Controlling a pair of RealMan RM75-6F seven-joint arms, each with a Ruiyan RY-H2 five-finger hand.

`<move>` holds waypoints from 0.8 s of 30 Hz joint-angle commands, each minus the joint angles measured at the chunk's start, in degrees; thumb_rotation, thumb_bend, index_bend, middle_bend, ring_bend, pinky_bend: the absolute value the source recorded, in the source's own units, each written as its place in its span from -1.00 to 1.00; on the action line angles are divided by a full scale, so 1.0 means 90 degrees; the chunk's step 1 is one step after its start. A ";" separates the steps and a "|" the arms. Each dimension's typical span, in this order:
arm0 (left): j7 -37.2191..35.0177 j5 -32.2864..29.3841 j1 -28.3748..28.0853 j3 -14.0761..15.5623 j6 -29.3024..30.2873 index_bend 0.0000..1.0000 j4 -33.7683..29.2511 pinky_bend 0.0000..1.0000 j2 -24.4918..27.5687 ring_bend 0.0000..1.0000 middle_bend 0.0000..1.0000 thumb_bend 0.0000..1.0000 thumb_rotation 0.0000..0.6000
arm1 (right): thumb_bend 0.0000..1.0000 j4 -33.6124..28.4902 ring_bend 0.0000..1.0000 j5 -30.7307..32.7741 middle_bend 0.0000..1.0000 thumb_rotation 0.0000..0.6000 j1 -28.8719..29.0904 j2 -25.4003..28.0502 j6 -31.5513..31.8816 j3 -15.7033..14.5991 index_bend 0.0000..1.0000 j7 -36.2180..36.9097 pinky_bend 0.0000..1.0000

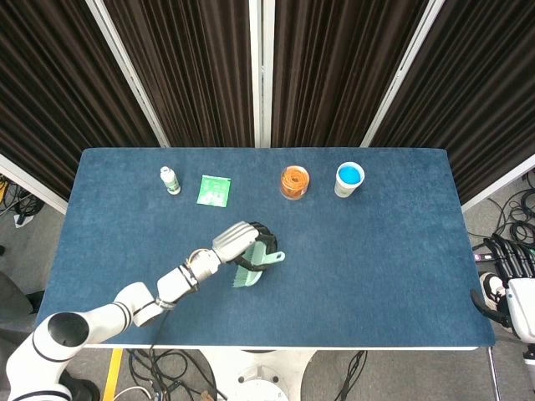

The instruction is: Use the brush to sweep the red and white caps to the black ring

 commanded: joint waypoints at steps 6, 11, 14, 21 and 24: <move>0.1243 -0.0959 0.0815 -0.0158 -0.0076 0.06 -0.1415 -0.34 0.1194 -0.23 0.16 -0.17 1.00 | -0.56 0.0113 -1.00 -0.0061 -0.95 1.00 0.0074 -0.0032 -0.0098 -0.0008 -1.00 0.0090 -1.00; 0.1909 -0.1381 0.1376 -0.0071 0.0051 0.06 -0.2405 -0.35 0.1891 -0.23 0.16 -0.17 1.00 | -0.56 0.0153 -1.00 -0.0083 -0.95 1.00 0.0096 -0.0051 -0.0111 -0.0008 -1.00 0.0118 -1.00; 0.2229 -0.1509 0.1669 -0.0010 0.0224 0.06 -0.2977 -0.36 0.2217 -0.23 0.16 -0.18 1.00 | -0.56 0.0150 -1.00 -0.0106 -0.95 1.00 0.0100 -0.0053 -0.0095 -0.0008 -1.00 0.0097 -1.00; 0.3086 -0.1568 0.2249 0.0144 0.0763 0.06 -0.3432 -0.40 0.2167 -0.23 0.16 -0.17 1.00 | -0.56 0.0101 -1.00 -0.0131 -0.95 1.00 0.0134 -0.0037 -0.0121 -0.0006 -1.00 0.0049 -1.00; 0.3284 -0.1444 0.2472 0.0239 0.1017 0.06 -0.3327 -0.45 0.2003 -0.23 0.16 -0.17 1.00 | -0.56 0.0088 -1.00 -0.0116 -0.95 1.00 0.0129 -0.0029 -0.0126 -0.0010 -1.00 0.0037 -1.00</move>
